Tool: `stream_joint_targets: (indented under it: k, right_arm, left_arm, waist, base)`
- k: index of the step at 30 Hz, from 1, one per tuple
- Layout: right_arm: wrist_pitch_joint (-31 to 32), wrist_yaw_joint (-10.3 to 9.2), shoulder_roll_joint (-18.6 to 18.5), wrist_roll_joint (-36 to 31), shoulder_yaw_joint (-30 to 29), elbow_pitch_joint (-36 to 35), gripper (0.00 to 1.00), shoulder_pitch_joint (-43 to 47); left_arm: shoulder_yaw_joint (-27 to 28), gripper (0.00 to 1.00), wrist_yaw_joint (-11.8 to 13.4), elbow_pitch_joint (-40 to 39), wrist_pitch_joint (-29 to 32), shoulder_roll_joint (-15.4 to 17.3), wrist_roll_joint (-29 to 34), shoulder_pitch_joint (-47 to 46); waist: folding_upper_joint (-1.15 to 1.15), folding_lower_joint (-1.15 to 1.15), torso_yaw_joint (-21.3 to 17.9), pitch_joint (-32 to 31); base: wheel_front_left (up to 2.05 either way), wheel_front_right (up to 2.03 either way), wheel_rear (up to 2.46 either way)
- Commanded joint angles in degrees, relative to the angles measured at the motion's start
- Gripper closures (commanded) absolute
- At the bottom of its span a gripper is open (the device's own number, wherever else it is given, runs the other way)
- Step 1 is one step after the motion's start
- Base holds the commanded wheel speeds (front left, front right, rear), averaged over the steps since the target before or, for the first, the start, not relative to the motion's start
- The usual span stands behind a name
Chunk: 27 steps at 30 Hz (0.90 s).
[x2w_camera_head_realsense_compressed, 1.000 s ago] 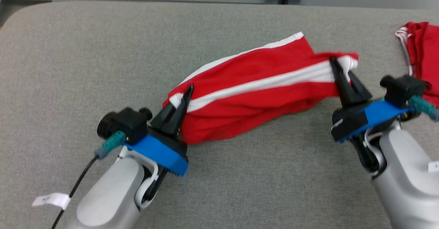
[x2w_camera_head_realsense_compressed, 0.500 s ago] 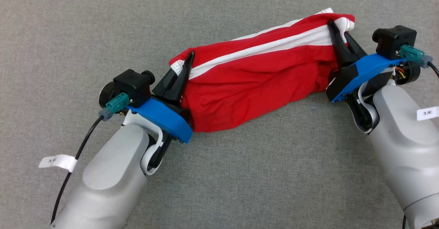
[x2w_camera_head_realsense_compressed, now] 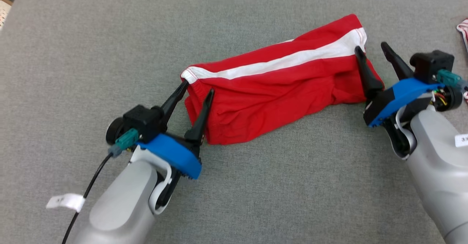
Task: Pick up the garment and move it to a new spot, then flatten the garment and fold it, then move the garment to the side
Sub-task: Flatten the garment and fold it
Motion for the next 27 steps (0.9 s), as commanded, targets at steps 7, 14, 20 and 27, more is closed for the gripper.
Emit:
stream_joint_targets:
  k: [7, 14, 20, 27]
  right_arm:
    - [-0.3, 0.01, -2.0, 0.4, -2.6, -2.1, 0.00, 3.9]
    - [-0.3, 0.01, -2.9, -0.3, -4.5, -1.2, 0.00, 3.9]
    - [-0.2, 0.01, -2.8, -1.4, -4.2, 1.9, 0.00, 1.4]
    - [2.3, 0.01, -3.4, -2.5, -3.6, 8.3, 0.00, -2.2]
  left_arm:
    - [7.4, 0.00, 0.1, -4.7, -0.3, 0.3, 5.0, 7.1]
    - [20.0, 0.00, 3.1, -12.5, -0.3, -1.6, 13.2, 13.0]
    - [29.1, 0.00, 4.4, -18.1, -0.3, -4.6, 18.9, 17.4]
    - [34.3, 0.00, 3.1, -20.1, -0.3, -7.6, 22.1, 20.2]
  waist:
    - [0.00, 0.00, 1.1, -2.6]
    - [0.00, 0.00, 3.2, -3.7]
    - [0.00, 0.00, 4.8, -4.0]
    - [0.00, 0.00, 6.8, -3.4]
  base:
    - [0.00, 0.00, 0.00]
    - [0.00, 0.00, 0.00]
    - [0.00, 0.00, 0.00]
    - [0.00, 0.00, 0.00]
